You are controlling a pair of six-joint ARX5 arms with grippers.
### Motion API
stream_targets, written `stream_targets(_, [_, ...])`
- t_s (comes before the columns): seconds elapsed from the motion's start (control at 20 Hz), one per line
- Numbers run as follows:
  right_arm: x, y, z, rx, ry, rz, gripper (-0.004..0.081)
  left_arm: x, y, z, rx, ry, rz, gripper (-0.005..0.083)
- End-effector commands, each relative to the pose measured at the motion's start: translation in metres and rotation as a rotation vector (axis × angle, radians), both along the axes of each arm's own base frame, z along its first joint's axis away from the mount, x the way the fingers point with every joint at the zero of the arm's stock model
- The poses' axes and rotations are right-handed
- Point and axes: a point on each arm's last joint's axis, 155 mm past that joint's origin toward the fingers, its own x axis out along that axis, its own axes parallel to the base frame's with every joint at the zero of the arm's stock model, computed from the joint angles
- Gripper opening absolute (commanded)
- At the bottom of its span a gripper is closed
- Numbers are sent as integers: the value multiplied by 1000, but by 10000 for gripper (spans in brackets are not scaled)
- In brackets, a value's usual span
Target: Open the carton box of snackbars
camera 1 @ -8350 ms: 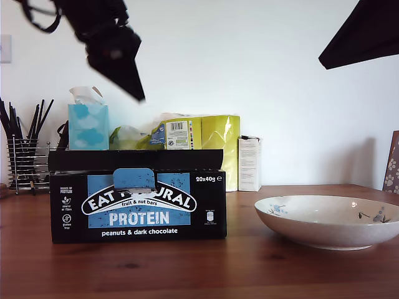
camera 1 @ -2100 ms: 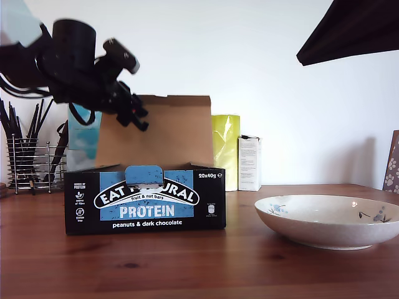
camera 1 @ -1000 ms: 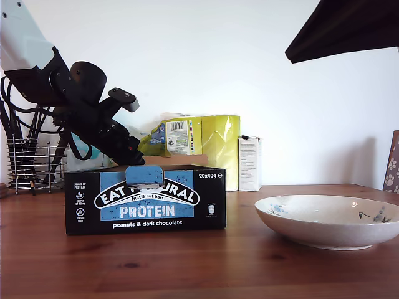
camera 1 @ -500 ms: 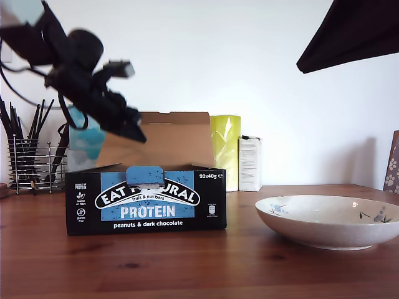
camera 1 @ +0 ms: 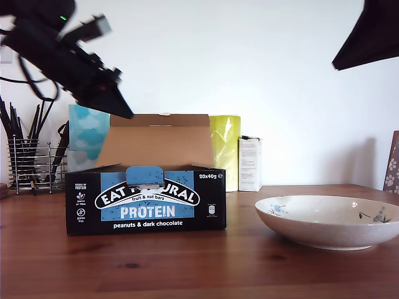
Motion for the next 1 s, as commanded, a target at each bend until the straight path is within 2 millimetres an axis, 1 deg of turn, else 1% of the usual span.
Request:
stream_targets(0.0, [2,0,11,18,-36,24,-13,-22,4,14,-43,-25,11,-23])
stream_targets(0.05, [3,-2,14,35,-41,31,-13,-37,8,19,-65,-33,21,-23])
stream_targets(0.15, [0,1,19,64,-48,72,-13,-67,16,26,-110,-43,42,-23])
stream_targets(0.3, [-5,2,24,70,-62,81,-13,-104,29,37,-179,-67,89,-23])
stream_targets(0.45, [-20,3,36,78,-99,96,-13,-139,32,53,-238,-92,107,-23])
stream_targets(0.5, [-26,3,40,82,-108,96,-13,-150,33,54,-232,-93,107,-23])
stream_targets(0.6, [-43,2,47,107,-112,96,-13,-170,35,56,-215,-87,108,-23])
stream_targets(0.65, [-52,0,47,110,-106,86,-13,-180,35,56,-215,-73,109,-23])
stream_targets(0.75, [-70,-2,41,120,-62,90,-13,-198,32,53,-226,-33,95,-23])
stream_targets(0.85, [-79,-2,35,140,-19,85,-13,-211,29,52,-225,-19,68,-23])
stream_targets(0.95, [-81,-3,33,138,-8,83,-13,-219,28,46,-218,9,53,-23])
